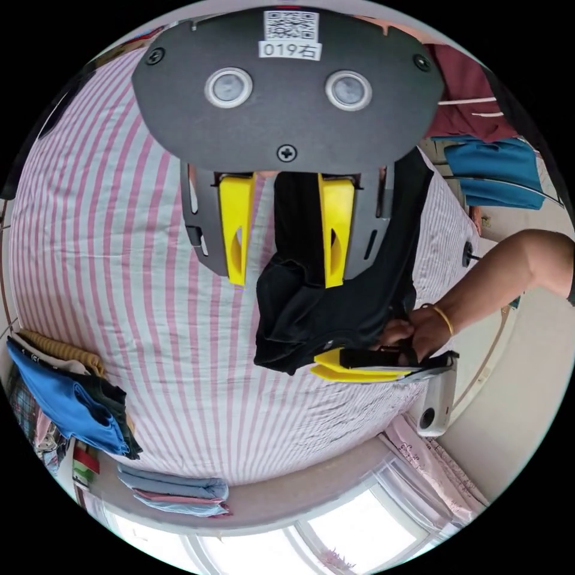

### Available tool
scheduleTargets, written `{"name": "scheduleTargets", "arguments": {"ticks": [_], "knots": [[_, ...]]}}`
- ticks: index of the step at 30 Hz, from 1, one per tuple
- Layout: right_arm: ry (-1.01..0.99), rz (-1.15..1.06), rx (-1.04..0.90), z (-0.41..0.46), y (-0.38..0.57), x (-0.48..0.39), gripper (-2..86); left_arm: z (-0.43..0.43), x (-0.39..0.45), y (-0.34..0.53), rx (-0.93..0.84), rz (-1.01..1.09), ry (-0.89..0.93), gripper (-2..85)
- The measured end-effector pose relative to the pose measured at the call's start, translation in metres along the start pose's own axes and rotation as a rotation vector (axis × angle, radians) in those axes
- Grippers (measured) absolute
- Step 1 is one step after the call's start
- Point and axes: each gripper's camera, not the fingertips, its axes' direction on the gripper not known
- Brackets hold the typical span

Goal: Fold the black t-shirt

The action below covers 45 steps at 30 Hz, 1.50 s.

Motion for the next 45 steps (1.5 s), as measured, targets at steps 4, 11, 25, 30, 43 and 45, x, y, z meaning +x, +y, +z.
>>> {"name": "scheduleTargets", "arguments": {"ticks": [4, 11, 25, 30, 43, 45], "knots": [[-0.022, -0.014, -0.059, 0.013, 0.026, 0.016, 18.3, 0.028, -0.008, -0.036, -0.172, 0.181, 0.051, 9.0], [-0.075, 0.002, -0.043, 0.025, 0.041, 0.047, 16.9, 0.082, -0.002, -0.081, -0.476, 0.412, 0.028, 8.9], [-0.037, -0.038, 0.056, 0.004, 0.08, 0.063, -0.4, 0.118, -0.018, -0.112, -0.524, 0.38, 0.171, 1.6], [0.031, 0.127, 0.231, -0.032, 0.115, 0.088, -0.5, 0.098, -0.023, -0.145, -0.237, 0.318, 0.263, 1.1], [-0.057, 0.659, 0.313, -0.013, 0.179, 0.145, 0.4, 0.218, 0.064, -0.169, -0.535, 0.677, 0.002, 0.9], [-0.045, 0.653, 0.307, -0.014, 0.175, 0.14, 0.8, 0.219, 0.065, -0.166, -0.545, 0.686, -0.019, 0.9]]}}
